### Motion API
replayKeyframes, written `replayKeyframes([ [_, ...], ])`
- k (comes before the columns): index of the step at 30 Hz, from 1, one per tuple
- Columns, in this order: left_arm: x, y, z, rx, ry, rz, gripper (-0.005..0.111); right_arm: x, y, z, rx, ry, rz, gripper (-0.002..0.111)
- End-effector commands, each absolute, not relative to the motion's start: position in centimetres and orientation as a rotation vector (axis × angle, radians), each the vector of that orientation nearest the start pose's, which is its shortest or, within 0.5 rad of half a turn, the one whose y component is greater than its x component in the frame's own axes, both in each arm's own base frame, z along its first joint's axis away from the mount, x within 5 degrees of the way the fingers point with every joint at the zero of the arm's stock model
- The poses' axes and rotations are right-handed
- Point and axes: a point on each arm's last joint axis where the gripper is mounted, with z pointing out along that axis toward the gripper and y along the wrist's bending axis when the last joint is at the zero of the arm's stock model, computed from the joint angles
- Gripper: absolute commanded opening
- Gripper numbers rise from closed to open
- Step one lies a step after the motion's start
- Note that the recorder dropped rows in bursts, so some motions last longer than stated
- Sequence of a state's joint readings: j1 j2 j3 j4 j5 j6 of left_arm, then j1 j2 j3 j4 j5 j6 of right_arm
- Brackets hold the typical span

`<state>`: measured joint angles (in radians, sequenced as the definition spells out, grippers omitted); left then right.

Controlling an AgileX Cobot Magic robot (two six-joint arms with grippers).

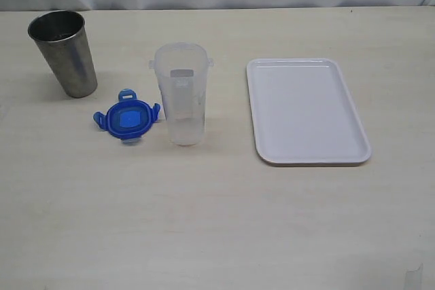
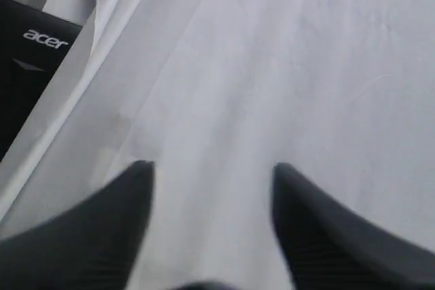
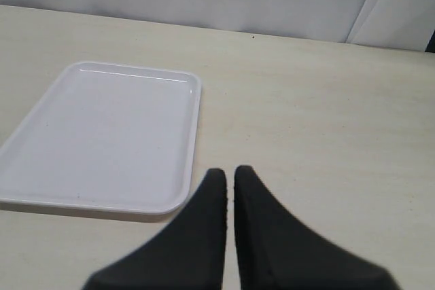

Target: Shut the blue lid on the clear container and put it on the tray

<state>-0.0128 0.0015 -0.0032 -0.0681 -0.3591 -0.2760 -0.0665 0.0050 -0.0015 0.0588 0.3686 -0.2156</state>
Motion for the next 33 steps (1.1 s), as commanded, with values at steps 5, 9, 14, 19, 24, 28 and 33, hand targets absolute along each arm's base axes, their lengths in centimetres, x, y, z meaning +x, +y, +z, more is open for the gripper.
replayKeyframes([
  [5,5.8,-0.5,27.6,-0.105,1.053,-0.301,0.105,5.3,-0.2,18.0,-0.092,1.848,-0.136,0.004],
  [9,10.1,-0.7,26.3,-0.124,1.232,-0.305,0.105,5.3,-0.2,18.0,-0.092,1.848,-0.136,0.004],
  [14,14.3,-1.6,23.4,-0.029,1.418,-0.312,0.105,5.3,-0.2,18.0,-0.092,1.848,-0.136,0.004],
  [19,17.0,-1.9,20.4,-0.015,1.520,-0.338,0.105,5.3,-0.2,18.0,-0.092,1.848,-0.136,0.004],
  [24,18.7,-2.1,17.7,0.032,1.597,-0.315,0.105,5.3,-0.2,18.0,-0.092,1.848,-0.136,0.004],
  [28,20.8,-2.2,15.6,0.036,1.698,-0.302,0.105,5.3,-0.2,18.0,-0.092,1.848,-0.136,0.004],
  [33,23.4,-2.2,13.4,0.032,1.770,-0.304,0.105,5.3,-0.2,18.0,-0.092,1.848,-0.136,0.004],
])
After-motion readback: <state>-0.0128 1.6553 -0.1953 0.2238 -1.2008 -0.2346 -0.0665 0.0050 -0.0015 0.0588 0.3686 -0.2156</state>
